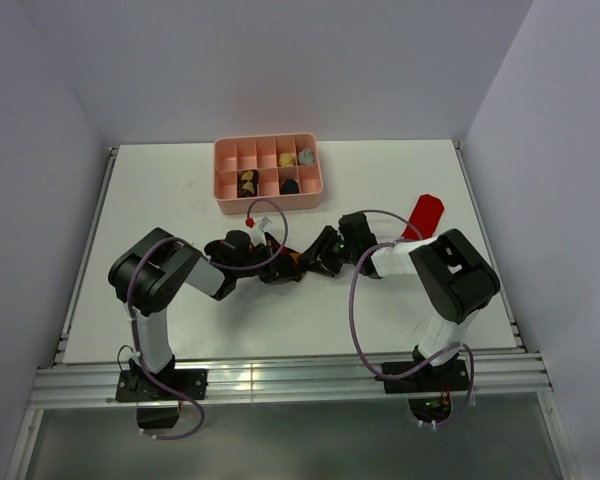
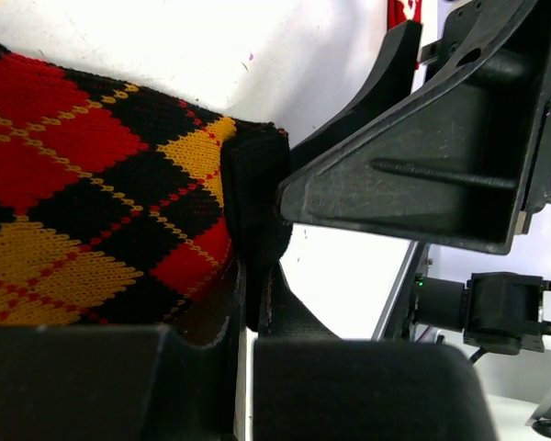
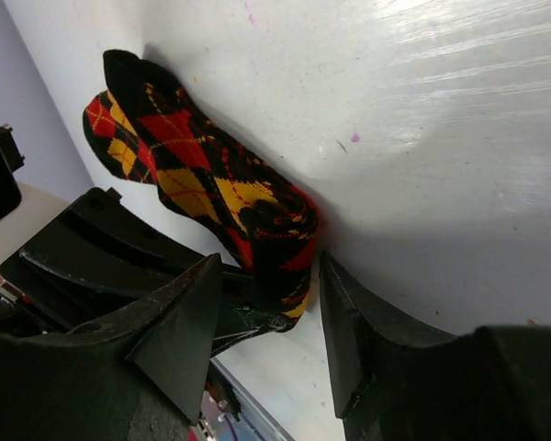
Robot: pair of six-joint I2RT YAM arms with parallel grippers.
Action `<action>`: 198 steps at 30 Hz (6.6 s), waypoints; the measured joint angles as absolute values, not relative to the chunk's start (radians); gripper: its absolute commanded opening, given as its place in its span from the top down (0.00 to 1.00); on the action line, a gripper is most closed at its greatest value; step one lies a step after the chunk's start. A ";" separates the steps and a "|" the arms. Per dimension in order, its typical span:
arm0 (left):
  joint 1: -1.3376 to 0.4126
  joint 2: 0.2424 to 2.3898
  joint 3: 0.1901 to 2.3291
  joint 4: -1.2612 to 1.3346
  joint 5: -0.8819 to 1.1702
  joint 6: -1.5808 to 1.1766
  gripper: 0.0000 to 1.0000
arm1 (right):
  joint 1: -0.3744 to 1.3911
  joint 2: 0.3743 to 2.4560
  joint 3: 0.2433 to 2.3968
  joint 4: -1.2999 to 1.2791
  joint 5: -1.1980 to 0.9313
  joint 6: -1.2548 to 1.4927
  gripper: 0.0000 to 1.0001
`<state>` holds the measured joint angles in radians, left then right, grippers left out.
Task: Roll the socks
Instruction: Roll the sock at the center of the board.
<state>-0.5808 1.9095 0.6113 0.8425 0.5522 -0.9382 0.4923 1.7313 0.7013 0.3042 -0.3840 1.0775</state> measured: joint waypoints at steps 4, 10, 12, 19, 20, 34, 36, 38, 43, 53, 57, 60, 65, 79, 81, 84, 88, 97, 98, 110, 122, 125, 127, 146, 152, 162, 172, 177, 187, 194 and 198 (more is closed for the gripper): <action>-0.579 1.918 0.611 0.857 0.557 -0.960 0.99 | 0.496 1.750 0.699 0.334 -0.399 1.090 0.53; -0.574 1.944 0.609 0.900 0.574 -1.002 0.99 | 0.498 1.770 0.699 0.343 -0.404 1.094 0.86; -0.571 1.954 0.608 0.918 0.583 -1.017 0.99 | 0.498 1.773 0.699 0.343 -0.402 1.095 0.98; -0.568 1.958 0.606 0.922 0.586 -1.029 0.82 | 0.500 1.771 0.730 0.270 -0.385 1.073 1.00; -0.569 1.954 0.606 0.914 0.581 -1.023 0.73 | 0.502 1.771 0.745 0.242 -0.381 1.065 1.00; -0.768 1.604 0.686 0.442 0.021 -0.582 0.39 | 0.512 1.766 0.950 -0.178 -0.249 0.971 1.00; -0.841 1.597 0.711 0.417 -0.083 -0.515 0.39 | 0.512 1.766 0.963 -0.210 -0.243 0.967 1.00; -0.917 1.600 0.732 0.394 -0.182 -0.440 0.39 | 0.512 1.766 0.971 -0.233 -0.236 0.962 1.00; -1.037 1.671 0.793 0.364 -0.351 -0.294 0.39 | 0.512 1.766 0.978 -0.260 -0.232 0.957 1.00; -1.137 1.826 0.885 0.287 -0.548 -0.138 0.43 | 0.512 1.766 0.982 -0.271 -0.233 0.952 1.00; -1.137 1.862 0.919 0.259 -0.583 -0.125 0.49 | 0.512 1.766 0.982 -0.272 -0.233 0.952 1.00; -1.140 1.878 0.932 0.254 -0.601 -0.124 0.56 | 0.512 1.766 0.982 -0.275 -0.233 0.952 1.00; -1.143 1.886 0.936 0.238 -0.607 -0.125 0.93 | 0.512 1.766 0.982 -0.276 -0.237 0.952 1.00; -1.079 1.804 0.863 0.247 -0.459 -0.262 0.99 | 0.483 1.612 0.841 -0.146 -0.254 0.976 0.57; -1.035 1.771 0.834 0.247 -0.410 -0.308 0.99 | 0.475 1.587 0.823 -0.109 -0.258 0.979 0.54; -0.963 1.734 0.795 0.260 -0.321 -0.371 0.99 | 0.472 1.568 0.800 -0.049 -0.269 0.981 0.51; -0.863 1.722 0.756 0.329 -0.164 -0.461 0.99 | 0.471 1.568 0.770 0.009 -0.289 0.992 0.47; -0.703 1.717 0.627 0.543 0.144 -0.660 0.99 | 0.471 1.630 0.719 0.193 -0.341 1.041 0.41; -0.689 1.717 0.610 0.570 0.170 -0.683 0.99 | 0.471 1.645 0.717 0.210 -0.347 1.049 0.41; -0.621 1.773 0.517 0.790 0.360 -0.895 0.99 | 0.485 1.757 0.717 0.347 -0.387 1.084 0.43; -0.588 1.847 0.468 0.977 0.442 -1.037 0.99 | 0.500 1.805 0.714 0.414 -0.422 1.110 0.58; -0.580 1.873 0.458 1.026 0.459 -1.072 0.99 | 0.500 1.821 0.714 0.442 -0.438 1.117 0.58; -0.575 1.887 0.454 1.055 0.471 -1.090 0.99 | 0.500 1.825 0.712 0.454 -0.441 1.122 0.58; -0.567 1.837 0.456 0.994 0.470 -1.049 0.47 | 0.506 1.800 0.765 0.293 -0.398 1.061 1.00; -0.609 1.670 0.532 0.714 0.293 -0.854 0.37 | 0.510 1.756 0.826 0.114 -0.309 0.999 1.00; -0.982 1.622 0.771 0.370 -0.236 -0.405 0.37 | 0.511 1.744 0.920 -0.102 -0.234 0.949 1.00; -1.165 1.844 0.947 0.179 -0.564 -0.228 0.48 | 0.511 1.742 0.950 -0.191 -0.209 0.937 1.00; -1.176 1.869 0.978 0.131 -0.640 -0.224 0.49 | 0.513 1.742 0.950 -0.195 -0.210 0.937 1.00; -1.211 1.881 0.997 0.088 -0.778 -0.201 0.39 | 0.513 1.742 0.950 -0.195 -0.210 0.937 1.00; -1.211 1.883 1.000 0.081 -0.817 -0.196 0.37 | 0.513 1.742 0.958 -0.203 -0.211 0.937 1.00; -1.207 1.900 1.020 0.062 -0.822 -0.197 0.38 | 0.513 1.742 0.958 -0.205 -0.213 0.936 1.00</action>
